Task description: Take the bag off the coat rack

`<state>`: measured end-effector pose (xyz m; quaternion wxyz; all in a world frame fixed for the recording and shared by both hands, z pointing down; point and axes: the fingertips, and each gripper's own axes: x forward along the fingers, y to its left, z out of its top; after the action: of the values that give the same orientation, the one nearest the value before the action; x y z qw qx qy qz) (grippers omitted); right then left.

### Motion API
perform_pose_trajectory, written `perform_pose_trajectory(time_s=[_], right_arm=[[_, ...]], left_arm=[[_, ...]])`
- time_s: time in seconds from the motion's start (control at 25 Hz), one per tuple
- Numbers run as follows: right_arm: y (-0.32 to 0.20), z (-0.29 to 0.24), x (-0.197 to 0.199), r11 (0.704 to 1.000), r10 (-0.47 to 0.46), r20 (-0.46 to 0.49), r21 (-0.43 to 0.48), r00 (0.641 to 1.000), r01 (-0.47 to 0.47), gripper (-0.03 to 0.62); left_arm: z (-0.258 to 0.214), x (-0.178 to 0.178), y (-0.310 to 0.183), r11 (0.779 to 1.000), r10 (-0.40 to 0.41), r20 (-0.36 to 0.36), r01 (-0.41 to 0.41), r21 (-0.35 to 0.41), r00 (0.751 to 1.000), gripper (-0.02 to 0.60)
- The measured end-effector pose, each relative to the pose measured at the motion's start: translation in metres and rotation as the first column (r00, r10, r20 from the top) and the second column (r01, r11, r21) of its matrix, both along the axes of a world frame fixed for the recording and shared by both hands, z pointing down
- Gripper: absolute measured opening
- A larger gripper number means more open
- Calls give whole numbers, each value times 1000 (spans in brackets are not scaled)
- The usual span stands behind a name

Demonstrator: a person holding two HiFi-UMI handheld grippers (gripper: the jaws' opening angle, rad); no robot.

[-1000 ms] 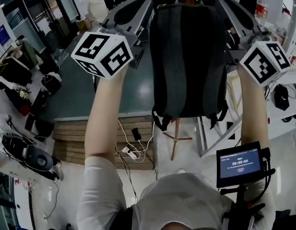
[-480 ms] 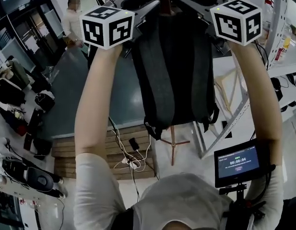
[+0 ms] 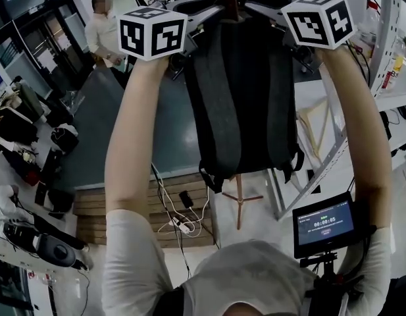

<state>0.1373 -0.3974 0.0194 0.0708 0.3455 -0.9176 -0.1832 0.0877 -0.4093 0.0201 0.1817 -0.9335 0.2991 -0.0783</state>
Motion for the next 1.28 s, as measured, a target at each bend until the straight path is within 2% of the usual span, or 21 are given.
perform_pose_trajectory(time_s=[0.12, 0.2, 0.44, 0.68, 0.92, 1.28], right_arm=[[0, 2, -7, 998, -41, -44, -57, 998, 38, 64], [2, 3, -9, 998, -36, -54, -60, 998, 33, 63], [6, 3, -6, 999, 43, -30, 32, 999, -42, 47], [15, -7, -12, 993, 69, 14, 96, 997, -70, 43], [24, -11, -8, 991, 56, 58, 121, 997, -63, 41], [70, -36, -6, 983, 15, 85, 183, 996, -30, 41]], left_arm=[[-1, 5, -1, 1000, 0, 32, 1, -16, 999, 126], [-1, 5, -2, 999, -35, 32, 36, -21, 999, 92], [-1, 6, 0, 994, -107, -1, 107, 32, 994, 60], [-8, -6, 10, 983, -170, -14, 170, 63, 985, 41], [-8, -4, 22, 984, -165, -31, 166, 59, 986, 40], [-36, -3, 72, 976, -158, -51, 164, 141, 986, 40]])
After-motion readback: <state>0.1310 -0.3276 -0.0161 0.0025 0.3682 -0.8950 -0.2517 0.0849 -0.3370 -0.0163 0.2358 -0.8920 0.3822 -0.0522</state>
